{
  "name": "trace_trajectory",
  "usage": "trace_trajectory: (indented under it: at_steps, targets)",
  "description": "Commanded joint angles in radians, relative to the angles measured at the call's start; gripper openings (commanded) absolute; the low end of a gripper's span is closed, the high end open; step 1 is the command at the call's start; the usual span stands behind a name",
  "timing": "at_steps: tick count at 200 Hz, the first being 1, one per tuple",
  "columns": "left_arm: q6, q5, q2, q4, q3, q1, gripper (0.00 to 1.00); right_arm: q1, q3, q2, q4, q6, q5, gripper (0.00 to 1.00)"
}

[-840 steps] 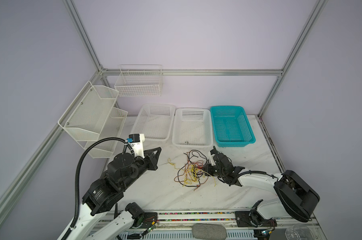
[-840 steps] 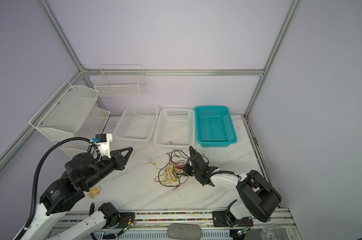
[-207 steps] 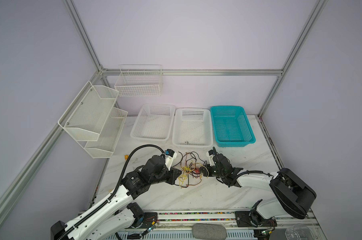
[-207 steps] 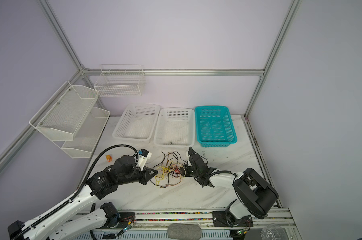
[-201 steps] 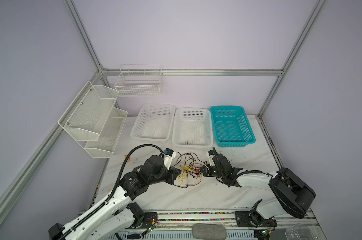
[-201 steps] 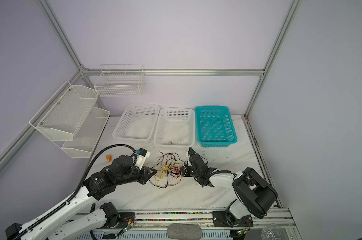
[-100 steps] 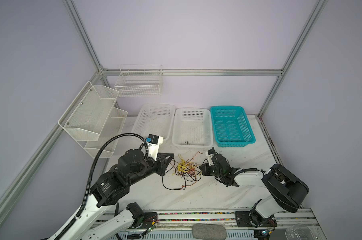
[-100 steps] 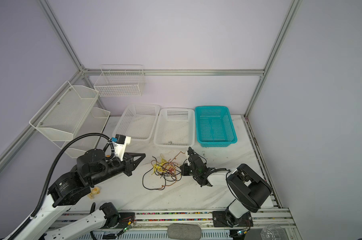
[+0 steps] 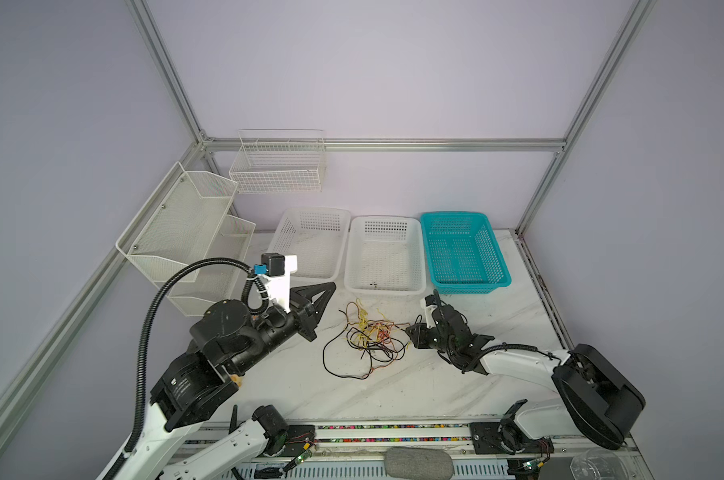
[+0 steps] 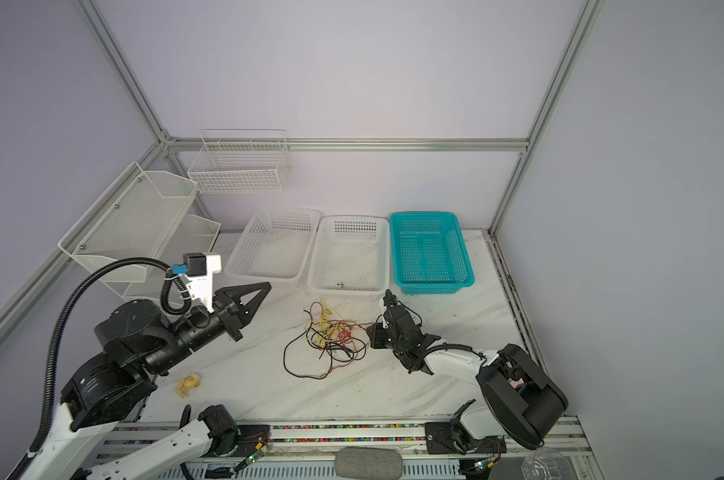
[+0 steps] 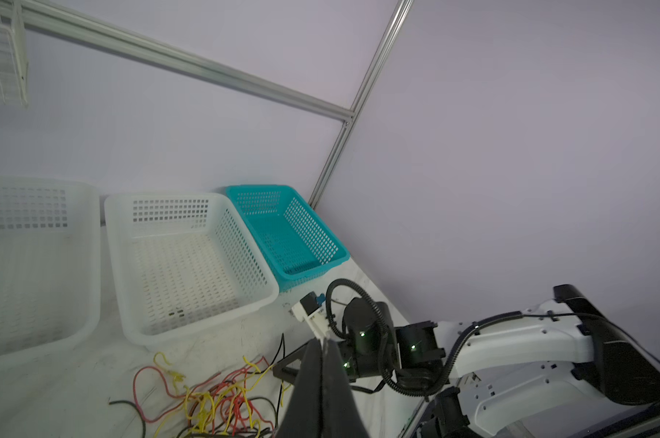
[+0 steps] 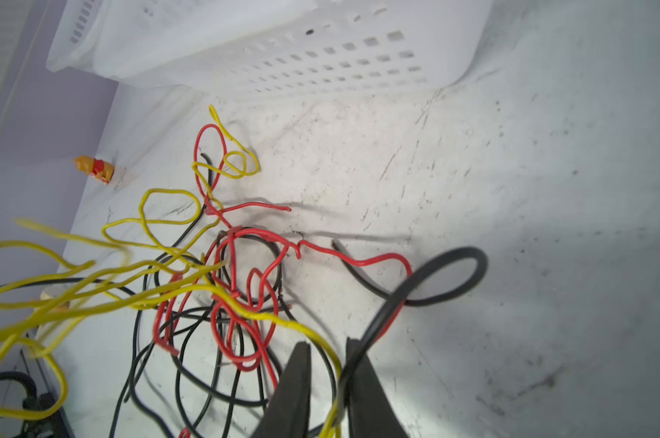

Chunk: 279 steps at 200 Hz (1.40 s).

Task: Untangle the cables

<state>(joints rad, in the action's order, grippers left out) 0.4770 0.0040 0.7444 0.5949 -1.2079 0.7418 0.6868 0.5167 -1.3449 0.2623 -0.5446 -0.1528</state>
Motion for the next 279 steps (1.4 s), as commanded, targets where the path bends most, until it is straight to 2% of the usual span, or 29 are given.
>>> trace_trajectory:
  at_steps: [1, 32, 45, 58, 78, 114, 128, 145, 160, 186, 221, 244, 266, 279]
  targets:
    - [0.025, 0.030, 0.038, 0.006, 0.094, 0.002, 0.03, -0.003, 0.042, 0.085, -0.113, 0.032, 0.021, 0.33]
    - [0.095, 0.044, 0.080, 0.006, 0.198, 0.000, 0.34, -0.003, 0.081, 0.145, -0.142, 0.067, -0.047, 0.44]
    - [0.121, 0.069, 0.093, -0.003, 0.242, -0.001, 0.45, 0.000, 0.084, 0.150, -0.118, 0.083, -0.110, 0.47]
    - [0.161, 0.087, 0.101, -0.015, 0.288, 0.001, 0.52, 0.009, 0.096, 0.145, -0.112, 0.101, -0.177, 0.48]
    - [0.221, 0.108, 0.101, -0.035, 0.362, 0.001, 0.60, 0.061, 0.085, 0.187, -0.083, 0.131, -0.198, 0.49]
    - [0.316, 0.153, 0.098, -0.120, 0.498, 0.002, 0.64, 0.147, 0.083, 0.166, -0.051, 0.157, -0.227, 0.51]
    - [0.331, 0.166, 0.103, -0.124, 0.525, 0.002, 0.64, 0.201, 0.096, 0.179, -0.076, 0.193, -0.201, 0.51]
    - [0.340, 0.136, 0.079, -0.119, 0.548, 0.002, 0.65, 0.259, 0.068, 0.245, -0.057, 0.224, -0.171, 0.53]
    - [0.341, 0.081, 0.045, -0.118, 0.566, 0.002, 0.67, 0.266, 0.059, 0.261, -0.059, 0.245, -0.171, 0.54]
    - [0.327, -0.001, 0.024, -0.097, 0.566, 0.001, 0.74, 0.311, 0.086, 0.178, -0.069, 0.268, -0.166, 0.55]
    - [0.310, -0.040, 0.035, -0.067, 0.553, -0.001, 0.77, 0.378, 0.128, 0.056, -0.077, 0.297, -0.049, 0.55]
    - [0.307, -0.061, 0.020, -0.058, 0.560, -0.001, 0.77, 0.396, 0.143, 0.027, -0.053, 0.306, -0.017, 0.55]
    - [0.308, -0.071, 0.007, -0.050, 0.568, -0.001, 0.77, 0.402, 0.155, -0.018, -0.038, 0.311, 0.005, 0.45]
    - [0.308, -0.074, 0.002, -0.047, 0.574, -0.001, 0.77, 0.406, 0.166, -0.023, -0.041, 0.310, 0.015, 0.29]
